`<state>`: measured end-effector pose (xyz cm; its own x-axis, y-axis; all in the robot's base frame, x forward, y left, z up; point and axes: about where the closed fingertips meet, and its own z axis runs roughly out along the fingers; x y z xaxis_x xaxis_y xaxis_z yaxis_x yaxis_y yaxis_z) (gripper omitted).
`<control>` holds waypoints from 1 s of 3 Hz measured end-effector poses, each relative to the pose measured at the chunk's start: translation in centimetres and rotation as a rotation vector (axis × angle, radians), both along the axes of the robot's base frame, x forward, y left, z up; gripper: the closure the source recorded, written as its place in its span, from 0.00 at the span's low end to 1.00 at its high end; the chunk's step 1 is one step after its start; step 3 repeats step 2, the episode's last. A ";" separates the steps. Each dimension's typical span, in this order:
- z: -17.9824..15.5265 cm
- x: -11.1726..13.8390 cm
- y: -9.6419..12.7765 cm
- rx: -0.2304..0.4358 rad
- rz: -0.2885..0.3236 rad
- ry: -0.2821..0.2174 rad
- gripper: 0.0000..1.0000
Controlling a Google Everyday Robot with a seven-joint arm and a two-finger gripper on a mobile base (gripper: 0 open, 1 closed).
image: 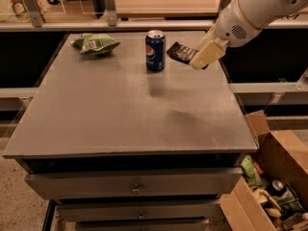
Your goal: Pick rxbar chocolate
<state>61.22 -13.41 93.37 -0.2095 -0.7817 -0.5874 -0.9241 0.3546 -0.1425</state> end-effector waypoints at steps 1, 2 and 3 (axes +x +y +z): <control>-0.1 -0.5 0.5 -0.023 0.061 0.006 1.00; -0.1 -0.5 0.5 -0.023 0.062 0.006 1.00; -0.1 -0.5 0.5 -0.023 0.062 0.006 1.00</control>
Offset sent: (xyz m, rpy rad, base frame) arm -0.0091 0.0039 0.0029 -0.0217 -0.0040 0.0859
